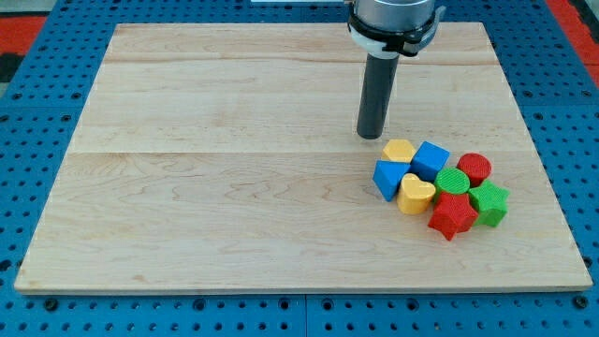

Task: Move the green star along with green circle to the center

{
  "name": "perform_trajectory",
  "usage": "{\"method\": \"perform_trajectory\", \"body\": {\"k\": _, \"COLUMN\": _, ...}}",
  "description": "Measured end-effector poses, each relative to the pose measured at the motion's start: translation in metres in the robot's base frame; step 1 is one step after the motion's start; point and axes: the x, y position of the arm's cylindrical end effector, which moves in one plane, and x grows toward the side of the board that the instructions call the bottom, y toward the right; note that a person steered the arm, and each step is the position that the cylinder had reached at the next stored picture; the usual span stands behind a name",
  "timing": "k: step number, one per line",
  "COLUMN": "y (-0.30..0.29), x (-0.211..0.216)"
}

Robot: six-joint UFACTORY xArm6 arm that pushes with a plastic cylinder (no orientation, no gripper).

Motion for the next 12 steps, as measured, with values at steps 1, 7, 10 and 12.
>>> {"method": "perform_trajectory", "body": {"k": 1, "y": -0.011, "x": -0.021}}
{"method": "perform_trajectory", "body": {"k": 7, "y": 0.225, "x": 0.137}}
{"method": "perform_trajectory", "body": {"k": 10, "y": 0.091, "x": 0.097}}
{"method": "perform_trajectory", "body": {"k": 12, "y": 0.034, "x": 0.071}}
